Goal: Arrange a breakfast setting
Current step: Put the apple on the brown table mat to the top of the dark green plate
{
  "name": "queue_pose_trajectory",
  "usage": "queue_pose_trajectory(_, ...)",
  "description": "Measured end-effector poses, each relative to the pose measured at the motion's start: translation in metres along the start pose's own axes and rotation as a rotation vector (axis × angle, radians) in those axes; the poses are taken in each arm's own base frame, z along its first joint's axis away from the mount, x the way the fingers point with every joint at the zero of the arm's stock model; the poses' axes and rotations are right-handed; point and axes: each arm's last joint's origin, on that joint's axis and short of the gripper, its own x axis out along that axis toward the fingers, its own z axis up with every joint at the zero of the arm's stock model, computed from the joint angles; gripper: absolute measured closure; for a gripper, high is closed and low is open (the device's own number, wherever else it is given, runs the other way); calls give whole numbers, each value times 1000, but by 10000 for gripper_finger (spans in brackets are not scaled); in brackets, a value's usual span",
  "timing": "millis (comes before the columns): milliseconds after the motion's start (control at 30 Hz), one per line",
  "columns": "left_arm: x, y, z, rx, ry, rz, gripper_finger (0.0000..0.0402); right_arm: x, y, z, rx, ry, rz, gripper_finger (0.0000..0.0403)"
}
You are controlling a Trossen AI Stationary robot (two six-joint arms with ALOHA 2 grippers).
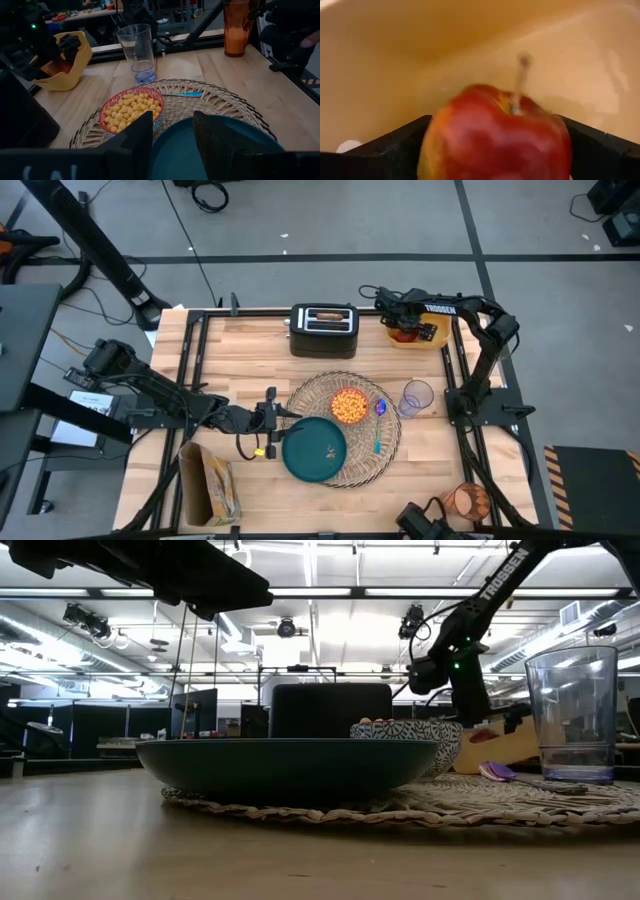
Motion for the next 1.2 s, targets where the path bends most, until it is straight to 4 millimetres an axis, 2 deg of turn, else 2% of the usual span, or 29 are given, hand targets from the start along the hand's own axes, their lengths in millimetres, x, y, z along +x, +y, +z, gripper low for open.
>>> queue_pose_trajectory(233, 0, 0, 0, 0, 0, 0, 253, 0, -1, 0, 1, -4, -8, 48)
queue_pose_trajectory(500, 0, 0, 0, -1, 0, 0, 253, -2, -2, 0, -51, 7, -8, 48)
queue_pose_trajectory(667, 0, 0, 0, -1, 0, 0, 253, -14, -9, 4, -65, -22, 0, 48)
queue_pose_trajectory(900, 0, 0, 0, -1, 0, 0, 253, -52, -26, 10, -117, -132, 77, 49)
queue_pose_trajectory(1100, 3, 6, 0, -29, 2, 24, 253, -99, -48, 12, -185, -274, 223, 49)
queue_pose_trajectory(1200, 5, 11, 0, -47, 4, 45, 253, -125, -60, 7, -266, -352, 326, 49)
